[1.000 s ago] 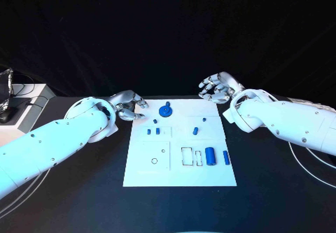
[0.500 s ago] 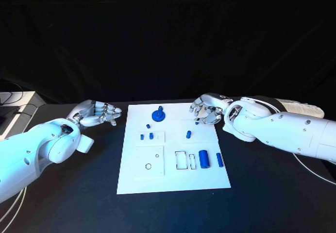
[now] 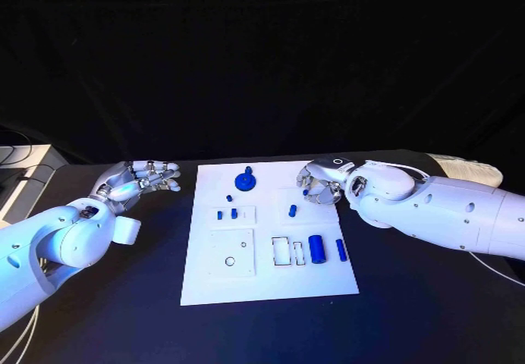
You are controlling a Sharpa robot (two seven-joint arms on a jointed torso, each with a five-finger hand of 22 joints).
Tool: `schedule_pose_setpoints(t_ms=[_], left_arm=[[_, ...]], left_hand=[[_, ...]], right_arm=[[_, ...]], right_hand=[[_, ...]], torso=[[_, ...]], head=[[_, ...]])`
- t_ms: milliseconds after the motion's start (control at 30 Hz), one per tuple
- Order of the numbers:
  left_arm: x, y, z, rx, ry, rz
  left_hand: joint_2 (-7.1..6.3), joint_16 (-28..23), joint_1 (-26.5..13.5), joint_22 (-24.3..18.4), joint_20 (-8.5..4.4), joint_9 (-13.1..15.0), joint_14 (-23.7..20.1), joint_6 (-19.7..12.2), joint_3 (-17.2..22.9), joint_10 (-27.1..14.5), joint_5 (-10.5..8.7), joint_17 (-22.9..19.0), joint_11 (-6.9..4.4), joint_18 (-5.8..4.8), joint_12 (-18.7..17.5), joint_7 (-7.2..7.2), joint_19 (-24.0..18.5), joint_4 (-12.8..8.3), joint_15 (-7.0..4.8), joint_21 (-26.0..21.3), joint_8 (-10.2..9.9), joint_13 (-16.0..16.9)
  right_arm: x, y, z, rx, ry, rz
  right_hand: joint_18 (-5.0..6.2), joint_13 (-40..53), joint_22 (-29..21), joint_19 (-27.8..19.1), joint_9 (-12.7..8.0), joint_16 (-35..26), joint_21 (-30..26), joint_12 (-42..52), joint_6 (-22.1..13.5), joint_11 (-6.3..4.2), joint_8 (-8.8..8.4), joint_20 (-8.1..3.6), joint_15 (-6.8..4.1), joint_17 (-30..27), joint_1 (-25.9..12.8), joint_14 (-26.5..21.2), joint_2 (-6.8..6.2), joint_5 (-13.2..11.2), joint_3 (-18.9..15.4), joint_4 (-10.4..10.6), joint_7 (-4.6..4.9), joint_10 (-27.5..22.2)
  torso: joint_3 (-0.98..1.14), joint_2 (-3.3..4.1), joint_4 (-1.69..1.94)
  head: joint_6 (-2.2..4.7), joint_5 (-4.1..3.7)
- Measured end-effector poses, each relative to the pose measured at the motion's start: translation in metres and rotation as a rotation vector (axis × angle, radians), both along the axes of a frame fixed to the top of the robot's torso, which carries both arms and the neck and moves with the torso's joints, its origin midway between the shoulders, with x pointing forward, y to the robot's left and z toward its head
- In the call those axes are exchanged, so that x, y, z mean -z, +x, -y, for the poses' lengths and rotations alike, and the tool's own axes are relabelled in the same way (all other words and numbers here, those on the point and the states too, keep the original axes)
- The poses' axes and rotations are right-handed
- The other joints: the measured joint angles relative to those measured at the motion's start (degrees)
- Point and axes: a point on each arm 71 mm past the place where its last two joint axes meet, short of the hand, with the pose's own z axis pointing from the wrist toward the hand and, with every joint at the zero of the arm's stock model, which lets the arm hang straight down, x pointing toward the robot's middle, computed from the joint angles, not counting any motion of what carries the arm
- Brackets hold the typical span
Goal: Assemble the parts on the task board
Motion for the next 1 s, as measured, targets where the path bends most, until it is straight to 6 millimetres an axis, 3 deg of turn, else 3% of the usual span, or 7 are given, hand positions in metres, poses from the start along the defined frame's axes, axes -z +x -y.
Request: schedule_pose_setpoints(t_ms=[367, 467, 533, 733, 833, 1000], left_arm=[[-0.0012, -0.0014, -0.0044, -0.025, -0.029, 0.002], [-0.0012, -0.0013, -0.0051, -0.030, -0.031, 0.001], [-0.0011, -0.0013, -0.0054, -0.032, -0.032, 0.000], [-0.0009, -0.0012, -0.0070, -0.040, -0.031, -0.003], [-0.0007, -0.0011, -0.0078, -0.043, -0.029, -0.004], [-0.0004, -0.0009, -0.0086, -0.046, -0.027, -0.006]], left_hand=[[0.00, -0.3, 0.0, -0.2, 0.20, -0.1, 0.2, 0.0, 0.0, 0.0, 0.00, -0.1, 0.00, 0.00, -0.2, 0.00, 0.2, 0.0, 0.20, -0.3, 0.0, -0.1], [0.22, -0.3, 0.2, -0.2, 0.20, -0.1, 0.2, 0.0, 0.0, 0.0, 0.00, -0.1, 0.00, 0.00, -0.2, 0.00, 0.2, 0.0, 0.20, -0.3, 0.0, -0.1], [0.22, -0.5, 0.2, -0.2, 0.20, -0.1, 0.2, -0.1, 0.0, 0.0, 0.00, -0.1, 0.00, 0.00, -0.2, 0.11, 0.2, 0.0, 0.20, -0.3, 0.0, -0.1], [0.22, -0.5, 0.2, -0.3, 0.20, -0.1, 0.2, -0.2, -0.2, 0.0, 0.00, -0.1, 0.00, 0.00, -0.5, 0.20, 0.2, -0.2, 0.20, -0.5, 0.0, 0.0], [0.23, -0.5, 0.2, -0.3, 0.20, -0.1, 0.2, -0.2, -0.2, 0.0, 0.00, -0.2, 0.00, 0.00, -0.5, 0.21, 0.2, -0.2, 0.20, -0.5, 0.2, 0.0], [0.47, -0.8, 0.5, -0.4, 0.40, -0.1, 0.2, -0.2, -0.2, 0.0, 0.00, -0.2, -0.01, 0.00, -0.5, 0.21, 0.4, -0.2, 0.20, -0.5, 0.2, 0.0]], right_arm=[[-0.0014, -0.0001, -0.0033, 0.001, -0.044, 0.043], [-0.0006, -0.0006, -0.0045, 0.000, -0.049, 0.045], [0.0001, -0.0011, -0.0048, -0.001, -0.051, 0.045], [0.0006, -0.0016, -0.0050, 0.000, -0.059, 0.045], [0.0007, -0.0020, -0.0054, 0.000, -0.062, 0.044], [0.0009, -0.0030, -0.0066, -0.002, -0.065, 0.041]], right_hand=[[0.00, -0.8, 0.0, 0.0, -0.3, 0.5, 0.5, -0.2, 1.1, 0.31, 0.00, 0.00, 0.00, 0.3, 0.2, 0.0, 0.22, 0.3, -0.5, -0.2, -0.21, -0.3], [0.01, -1.7, 0.0, 0.4, -0.6, 0.7, 1.2, -0.2, 3.2, 0.27, 0.00, -0.01, 0.00, 0.4, 1.0, 0.0, 0.98, -2.0, 2.1, 0.5, -0.15, 0.8], [0.00, -2.0, 0.0, 0.5, -0.7, 1.0, 1.9, -0.2, 4.3, -0.03, 0.00, -0.10, 0.00, 0.5, 1.1, 0.0, 1.06, -2.1, 3.6, 0.7, -0.35, 1.8], [-0.07, -2.9, 0.0, 1.0, -0.6, 1.2, 3.4, -0.6, 6.7, -0.71, 0.87, -0.62, 0.00, 0.4, 1.1, 0.0, 1.06, -1.0, 6.7, 0.7, -1.19, 4.5], [-0.89, -3.1, 0.0, 1.2, -0.4, 1.3, 3.9, -0.7, 7.5, -0.97, 1.03, -0.82, -0.44, 0.4, 1.1, 0.0, 1.06, -0.3, 7.5, 0.5, -1.59, 5.5], [-0.89, -3.3, 0.0, 1.2, -0.2, 1.3, 4.5, -0.9, 8.4, -1.24, 1.36, -0.82, -0.44, 0.3, 1.2, 0.0, 1.22, 0.2, 8.0, 0.2, -1.66, 6.5]], torso=[[0.07, 0.05, 0.00], [0.07, 0.05, -0.01], [0.07, 0.05, 0.00], [0.07, 0.02, -0.01], [0.04, -0.01, -0.03], [0.03, -0.03, -0.02]], head=[[-0.29, -0.08], [-0.39, 0.03], [-0.47, 0.07], [-0.70, 0.04], [-0.77, 0.05], [-0.86, 0.06]])
